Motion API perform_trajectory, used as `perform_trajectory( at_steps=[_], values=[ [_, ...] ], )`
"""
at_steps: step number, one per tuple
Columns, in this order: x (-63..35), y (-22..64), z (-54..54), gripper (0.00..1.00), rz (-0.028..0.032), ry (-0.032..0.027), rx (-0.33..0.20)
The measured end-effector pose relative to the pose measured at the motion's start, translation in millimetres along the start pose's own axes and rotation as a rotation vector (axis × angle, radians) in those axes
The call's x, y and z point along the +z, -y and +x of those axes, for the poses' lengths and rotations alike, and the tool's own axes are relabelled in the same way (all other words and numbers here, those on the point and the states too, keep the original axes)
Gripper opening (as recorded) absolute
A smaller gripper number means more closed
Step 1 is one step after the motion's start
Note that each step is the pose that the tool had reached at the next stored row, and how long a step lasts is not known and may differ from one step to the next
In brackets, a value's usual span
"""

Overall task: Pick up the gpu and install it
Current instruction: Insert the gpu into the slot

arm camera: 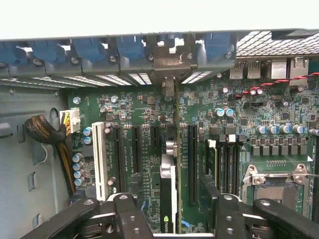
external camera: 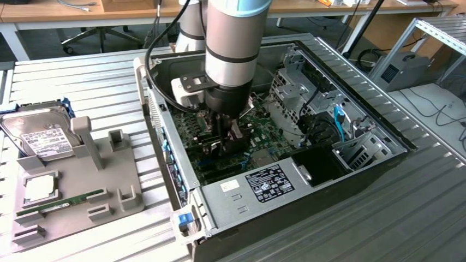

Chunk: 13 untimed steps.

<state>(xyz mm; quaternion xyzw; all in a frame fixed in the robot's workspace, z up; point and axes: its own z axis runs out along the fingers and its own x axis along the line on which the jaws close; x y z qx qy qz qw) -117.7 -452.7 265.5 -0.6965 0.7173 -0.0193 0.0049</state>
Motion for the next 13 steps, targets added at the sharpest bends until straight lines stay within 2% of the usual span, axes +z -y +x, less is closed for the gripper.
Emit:
perform_trajectory(
  at_steps=[5,6,10,13],
  values=[
    [-21.5,0.8,0.2,0.58,0.0001,0.0001,0.0],
    [-30.0,1.0,0.2,0.58,0.0002,0.0002,0.0],
    [-48.1,1.7,0.3,0.58,0.0006,0.0002,0.0],
    [-67.7,2.3,0.2,0.58,0.0012,0.0001,0.0]
  ],
)
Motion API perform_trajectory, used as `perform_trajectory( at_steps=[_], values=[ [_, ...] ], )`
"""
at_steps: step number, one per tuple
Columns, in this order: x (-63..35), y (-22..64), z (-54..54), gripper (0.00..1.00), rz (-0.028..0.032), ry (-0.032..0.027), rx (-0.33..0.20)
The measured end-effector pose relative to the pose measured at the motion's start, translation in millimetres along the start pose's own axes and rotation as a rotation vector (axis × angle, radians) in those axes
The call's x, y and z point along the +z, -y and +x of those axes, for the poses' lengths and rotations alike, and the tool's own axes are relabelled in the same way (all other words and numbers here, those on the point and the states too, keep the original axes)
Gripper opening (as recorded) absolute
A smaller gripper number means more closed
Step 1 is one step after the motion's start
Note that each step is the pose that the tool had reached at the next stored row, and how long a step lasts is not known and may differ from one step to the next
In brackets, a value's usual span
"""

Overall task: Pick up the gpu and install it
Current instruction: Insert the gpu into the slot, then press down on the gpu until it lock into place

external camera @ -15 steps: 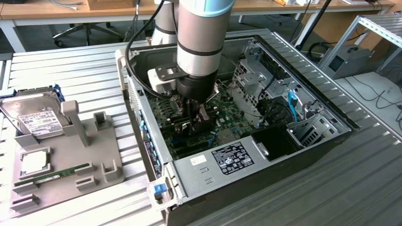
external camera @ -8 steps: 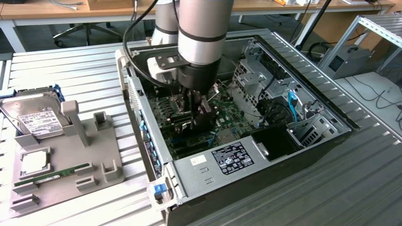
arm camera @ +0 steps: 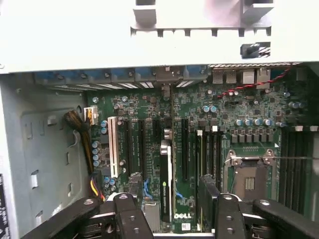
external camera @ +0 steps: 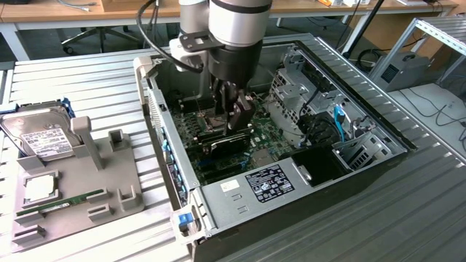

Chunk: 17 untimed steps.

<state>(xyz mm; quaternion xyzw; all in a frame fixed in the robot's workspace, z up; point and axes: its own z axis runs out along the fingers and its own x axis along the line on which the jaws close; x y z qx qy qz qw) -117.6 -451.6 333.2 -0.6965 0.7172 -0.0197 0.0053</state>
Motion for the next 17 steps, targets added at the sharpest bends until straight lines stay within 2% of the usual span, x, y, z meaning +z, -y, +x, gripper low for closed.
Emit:
perform_trajectory(
  at_steps=[3,17],
  values=[
    [-12.9,0.5,0.1,0.58,0.0003,0.0,0.0],
    [-13.6,0.5,0.1,0.58,0.0004,0.0001,0.0]
  ],
)
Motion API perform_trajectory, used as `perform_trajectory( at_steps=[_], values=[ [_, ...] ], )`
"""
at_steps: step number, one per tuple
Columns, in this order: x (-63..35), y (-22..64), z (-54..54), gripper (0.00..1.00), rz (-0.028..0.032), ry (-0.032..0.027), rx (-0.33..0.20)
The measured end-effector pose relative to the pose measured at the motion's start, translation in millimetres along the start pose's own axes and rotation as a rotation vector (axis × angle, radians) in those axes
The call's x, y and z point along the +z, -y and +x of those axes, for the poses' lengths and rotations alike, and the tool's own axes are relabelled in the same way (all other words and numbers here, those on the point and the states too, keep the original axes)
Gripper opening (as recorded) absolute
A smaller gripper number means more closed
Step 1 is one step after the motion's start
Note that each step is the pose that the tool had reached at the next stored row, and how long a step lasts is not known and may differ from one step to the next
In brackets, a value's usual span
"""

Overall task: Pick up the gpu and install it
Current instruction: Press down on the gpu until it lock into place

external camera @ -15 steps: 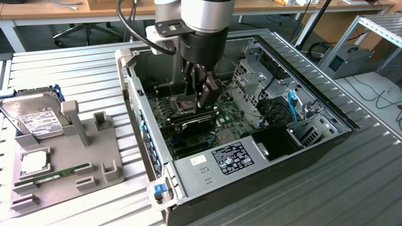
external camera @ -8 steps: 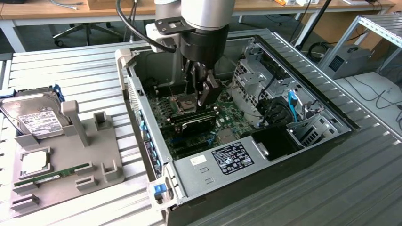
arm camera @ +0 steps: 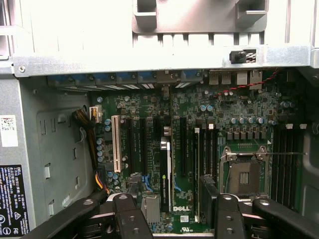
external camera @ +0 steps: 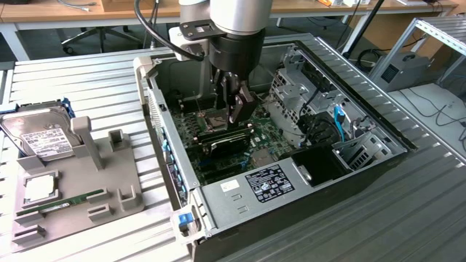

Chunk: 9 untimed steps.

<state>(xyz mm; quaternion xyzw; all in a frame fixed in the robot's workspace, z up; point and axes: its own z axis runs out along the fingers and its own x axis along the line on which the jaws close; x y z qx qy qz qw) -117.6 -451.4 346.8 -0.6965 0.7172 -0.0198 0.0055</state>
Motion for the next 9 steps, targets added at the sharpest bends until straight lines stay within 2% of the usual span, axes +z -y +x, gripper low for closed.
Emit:
perform_trajectory(
  at_steps=[2,3,4,5,6,7,8,9],
  values=[
    [0.0,0.0,0.0,0.56,0.0,0.0,0.0],
    [0.0,0.0,0.0,0.5,0.0,0.0,0.0],
    [0.0,0.0,0.0,0.38,0.0,0.0,0.0],
    [0.0,0.0,0.0,0.38,0.0,0.0,0.0],
    [0.0,0.0,0.0,0.32,0.0,0.0,0.0],
    [0.0,0.0,0.0,0.2,0.0,0.0,0.0],
    [0.0,0.0,0.0,0.2,0.0,0.0,0.0],
    [0.0,0.0,0.0,0.13,0.0,0.0,0.0]
  ],
)
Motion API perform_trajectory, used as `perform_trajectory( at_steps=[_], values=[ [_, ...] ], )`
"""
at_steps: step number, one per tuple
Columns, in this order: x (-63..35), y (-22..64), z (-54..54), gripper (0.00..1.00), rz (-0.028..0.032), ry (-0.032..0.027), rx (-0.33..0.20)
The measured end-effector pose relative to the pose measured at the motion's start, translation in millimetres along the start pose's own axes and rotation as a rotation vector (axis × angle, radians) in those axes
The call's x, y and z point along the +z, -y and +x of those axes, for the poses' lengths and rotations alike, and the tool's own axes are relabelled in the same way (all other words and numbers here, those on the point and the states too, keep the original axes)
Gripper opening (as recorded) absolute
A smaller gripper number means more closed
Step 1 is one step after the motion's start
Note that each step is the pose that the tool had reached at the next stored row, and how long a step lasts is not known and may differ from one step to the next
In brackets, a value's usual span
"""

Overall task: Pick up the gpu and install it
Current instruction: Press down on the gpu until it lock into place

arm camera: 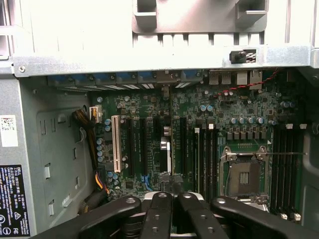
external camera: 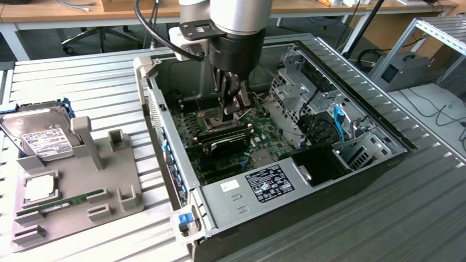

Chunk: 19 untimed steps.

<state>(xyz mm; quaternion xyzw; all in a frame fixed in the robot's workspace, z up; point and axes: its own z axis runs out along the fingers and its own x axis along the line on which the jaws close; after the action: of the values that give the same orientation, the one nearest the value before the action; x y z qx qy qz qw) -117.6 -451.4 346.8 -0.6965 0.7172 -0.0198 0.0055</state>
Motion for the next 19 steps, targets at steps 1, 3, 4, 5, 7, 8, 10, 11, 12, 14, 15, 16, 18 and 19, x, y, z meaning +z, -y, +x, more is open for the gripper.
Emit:
perform_trajectory(
  at_steps=[1,3,4,5,7,8,10,11,12,14,15,16,18,19],
  values=[
    [0.0,0.0,0.0,0.11,0.0,0.0001,0.0],
    [0.0,0.0,0.0,0.11,0.0,0.0,0.0],
    [0.0,0.0,0.0,0.11,0.0,0.0,0.0],
    [0.0,0.0,0.0,0.11,0.0,0.0,0.0],
    [0.0,0.0,0.0,0.11,0.0,0.0,0.0],
    [0.0,0.0,0.0,0.11,0.0,0.0001,0.0],
    [0.0,0.0,0.0,0.11,0.0,0.0001,0.0],
    [0.0,0.0,0.0,0.11,0.0,0.0,0.0],
    [0.0,0.0,0.0,0.11,0.0,0.0001,0.0],
    [0.5,-0.4,0.0,0.11,0.0,0.0,0.0],
    [1.0,-1.3,-0.1,0.11,0.0,0.0,0.0],
    [1.8,-2.9,-0.2,0.11,0.0,0.0,0.0],
    [4.2,-4.5,-0.8,0.11,-0.0001,-0.0001,0.0],
    [6.0,-4.7,-1.1,0.11,0.0,0.0,0.0]
  ],
)
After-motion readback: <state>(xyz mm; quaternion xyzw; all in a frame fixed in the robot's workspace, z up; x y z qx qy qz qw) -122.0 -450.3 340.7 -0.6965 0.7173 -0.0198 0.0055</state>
